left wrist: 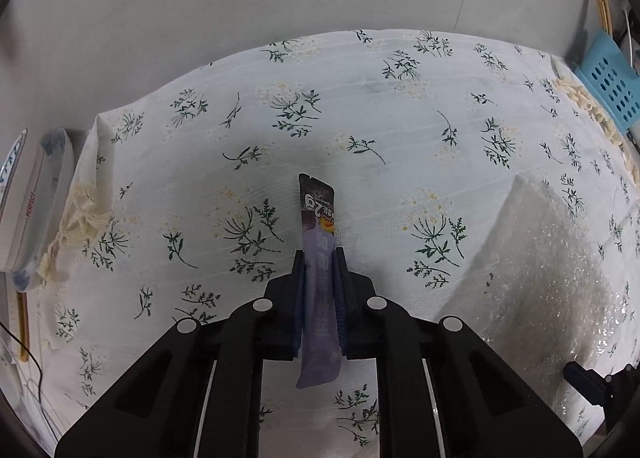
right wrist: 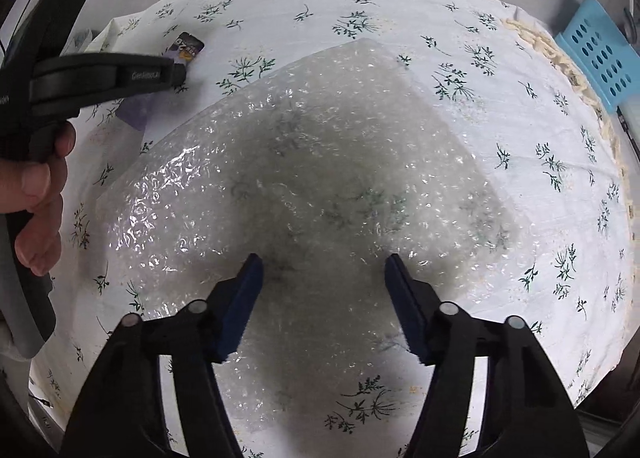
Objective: Collect trash
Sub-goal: 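Grasp the purple stick packet with left tool while right tool grasps the bubble wrap, then carry the packet with left tool while right tool lifts the bubble wrap to the bin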
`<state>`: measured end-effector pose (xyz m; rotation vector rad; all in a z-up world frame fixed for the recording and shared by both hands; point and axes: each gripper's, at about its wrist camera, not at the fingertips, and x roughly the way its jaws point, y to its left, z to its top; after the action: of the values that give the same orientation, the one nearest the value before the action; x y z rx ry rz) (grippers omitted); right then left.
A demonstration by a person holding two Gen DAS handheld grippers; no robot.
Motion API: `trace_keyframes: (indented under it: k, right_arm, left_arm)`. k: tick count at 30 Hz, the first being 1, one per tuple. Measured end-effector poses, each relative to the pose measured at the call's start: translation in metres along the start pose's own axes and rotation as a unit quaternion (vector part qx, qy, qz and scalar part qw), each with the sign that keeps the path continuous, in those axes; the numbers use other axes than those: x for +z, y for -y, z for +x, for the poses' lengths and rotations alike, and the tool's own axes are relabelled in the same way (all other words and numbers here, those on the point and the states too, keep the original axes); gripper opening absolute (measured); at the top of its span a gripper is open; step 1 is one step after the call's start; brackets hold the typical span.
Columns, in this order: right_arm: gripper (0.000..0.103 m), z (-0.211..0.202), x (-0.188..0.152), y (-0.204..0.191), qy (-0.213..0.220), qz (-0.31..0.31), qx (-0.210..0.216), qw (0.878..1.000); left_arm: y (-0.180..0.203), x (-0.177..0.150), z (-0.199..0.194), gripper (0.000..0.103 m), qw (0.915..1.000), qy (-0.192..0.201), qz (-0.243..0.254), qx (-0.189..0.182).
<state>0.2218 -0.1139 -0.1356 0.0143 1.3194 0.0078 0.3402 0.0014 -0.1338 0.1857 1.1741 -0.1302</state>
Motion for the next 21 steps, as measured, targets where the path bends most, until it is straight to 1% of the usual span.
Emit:
trace_keyframes:
  k: [1, 3, 4, 5, 6, 10, 12, 13, 14, 17, 21]
  right_arm:
    - [0.047, -0.001, 0.0, 0.002, 0.002, 0.001, 0.0, 1.0]
    - [0.036, -0.002, -0.001, 0.005, 0.005, 0.0, 0.001, 1.0]
    - [0.034, -0.003, -0.001, 0.006, 0.007, -0.001, 0.003, 1.0]
    - [0.026, -0.002, -0.002, 0.011, 0.008, -0.002, 0.008, 1.0]
    - [0.021, -0.001, -0.001, 0.014, 0.009, -0.002, 0.013, 1.0]
    - [0.015, -0.005, -0.006, 0.021, 0.018, -0.003, 0.03, 0.999]
    - [0.013, -0.009, -0.009, 0.023, 0.021, -0.002, 0.031, 0.999]
    - [0.012, -0.012, -0.01, 0.024, 0.024, 0.0, 0.03, 0.999]
    - [0.012, -0.008, -0.002, 0.018, 0.026, 0.0, 0.03, 0.999]
    - [0.012, -0.015, -0.002, 0.02, 0.036, 0.0, 0.027, 0.999]
    - [0.012, -0.024, -0.006, 0.024, 0.039, 0.005, 0.036, 0.999]
  left_arm:
    - [0.0, 0.0, 0.0, 0.011, 1.0, 0.001, -0.001, 0.0]
    - [-0.002, -0.001, 0.0, 0.009, 1.0, 0.001, -0.006, -0.001]
    - [-0.002, -0.001, -0.001, 0.009, 1.0, 0.0, -0.008, -0.002]
    - [-0.004, -0.002, -0.002, 0.008, 0.9999, 0.001, -0.011, -0.003]
    - [-0.007, -0.004, -0.005, 0.008, 0.9999, 0.001, -0.012, -0.003]
    - [-0.015, -0.015, -0.019, 0.006, 0.9998, 0.01, -0.012, -0.008]
    - [-0.016, -0.02, -0.025, 0.004, 0.9998, 0.013, -0.012, -0.011]
    - [-0.016, -0.022, -0.029, 0.004, 0.9998, 0.014, -0.012, -0.011]
    - [-0.017, -0.025, -0.032, 0.004, 0.9997, 0.015, -0.014, -0.013]
    - [-0.017, -0.027, -0.038, 0.004, 0.9996, 0.017, -0.017, -0.016]
    - [-0.022, -0.033, -0.051, 0.004, 0.9993, 0.019, -0.027, -0.021]
